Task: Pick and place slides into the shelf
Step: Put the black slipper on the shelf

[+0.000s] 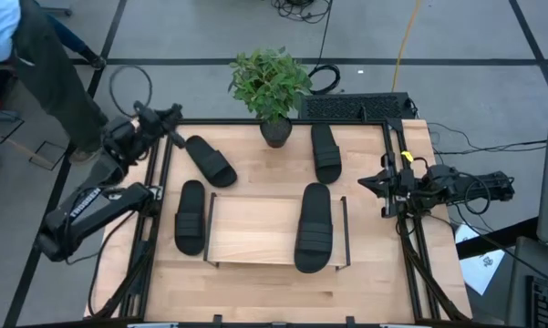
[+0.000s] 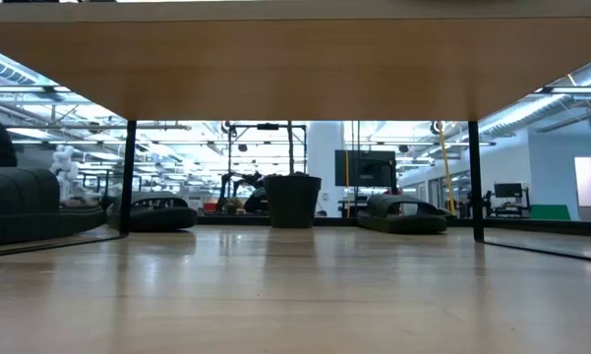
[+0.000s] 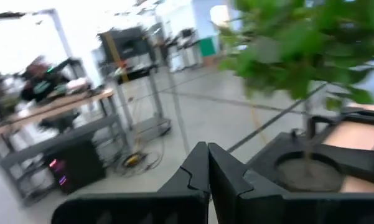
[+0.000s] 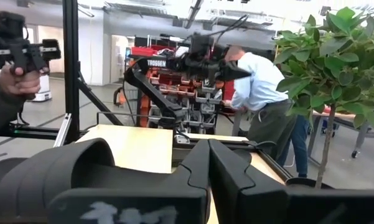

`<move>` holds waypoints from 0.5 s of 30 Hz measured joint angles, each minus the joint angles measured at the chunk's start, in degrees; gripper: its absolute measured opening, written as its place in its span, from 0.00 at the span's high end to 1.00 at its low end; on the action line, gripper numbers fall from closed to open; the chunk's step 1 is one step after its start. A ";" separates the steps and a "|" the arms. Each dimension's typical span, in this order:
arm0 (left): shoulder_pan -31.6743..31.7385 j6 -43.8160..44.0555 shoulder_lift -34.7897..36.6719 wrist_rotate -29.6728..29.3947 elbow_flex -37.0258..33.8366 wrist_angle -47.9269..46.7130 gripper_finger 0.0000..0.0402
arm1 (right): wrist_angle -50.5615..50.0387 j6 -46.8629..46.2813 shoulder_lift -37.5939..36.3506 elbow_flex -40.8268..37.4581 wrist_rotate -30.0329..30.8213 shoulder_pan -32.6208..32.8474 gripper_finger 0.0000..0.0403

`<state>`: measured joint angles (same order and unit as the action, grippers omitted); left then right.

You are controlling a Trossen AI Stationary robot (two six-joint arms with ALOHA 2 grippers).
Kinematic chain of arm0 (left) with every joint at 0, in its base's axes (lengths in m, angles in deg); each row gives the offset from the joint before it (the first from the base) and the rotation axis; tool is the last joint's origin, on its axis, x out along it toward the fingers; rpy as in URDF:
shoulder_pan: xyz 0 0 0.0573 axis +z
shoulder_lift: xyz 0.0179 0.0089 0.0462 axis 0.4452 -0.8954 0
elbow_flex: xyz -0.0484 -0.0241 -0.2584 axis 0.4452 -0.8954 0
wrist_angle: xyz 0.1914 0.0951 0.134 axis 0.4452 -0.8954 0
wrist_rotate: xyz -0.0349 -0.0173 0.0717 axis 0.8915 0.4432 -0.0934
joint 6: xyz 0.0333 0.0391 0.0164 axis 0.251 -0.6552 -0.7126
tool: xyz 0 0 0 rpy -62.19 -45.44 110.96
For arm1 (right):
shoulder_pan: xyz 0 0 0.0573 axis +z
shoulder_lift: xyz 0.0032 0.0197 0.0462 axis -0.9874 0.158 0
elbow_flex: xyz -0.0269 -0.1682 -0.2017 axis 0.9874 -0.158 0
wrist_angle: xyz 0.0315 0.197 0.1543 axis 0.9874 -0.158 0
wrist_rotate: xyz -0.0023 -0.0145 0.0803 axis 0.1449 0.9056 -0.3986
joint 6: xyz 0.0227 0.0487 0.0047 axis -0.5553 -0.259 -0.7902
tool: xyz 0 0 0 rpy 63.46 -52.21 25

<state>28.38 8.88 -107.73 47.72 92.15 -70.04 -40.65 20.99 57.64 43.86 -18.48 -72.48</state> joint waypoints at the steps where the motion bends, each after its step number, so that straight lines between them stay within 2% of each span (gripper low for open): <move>1: 1.69 0.90 -1.13 0.55 2.01 -2.41 0.95 | -0.13 -0.31 0.00 0.00 0.00 0.00 1.00; 7: 12.72 3.89 -12.89 14.92 10.99 -8.53 0.80 | 0.23 2.14 0.20 -0.44 0.09 0.00 1.00; 10: 16.65 4.49 -19.82 21.69 15.91 -14.43 0.70 | 0.12 1.64 0.20 -0.44 0.01 0.00 1.00; 12: 17.73 2.15 -24.21 24.16 19.28 -22.17 0.65 | 0.20 0.31 0.19 -0.71 -0.03 0.00 1.00; 15: 17.93 -2.70 -29.98 24.33 22.20 -33.24 0.59 | 0.03 -0.12 0.22 -1.40 -0.07 0.02 1.00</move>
<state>46.31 6.18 -137.72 72.05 114.34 -103.28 -40.62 20.87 57.86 42.46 -18.55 -72.46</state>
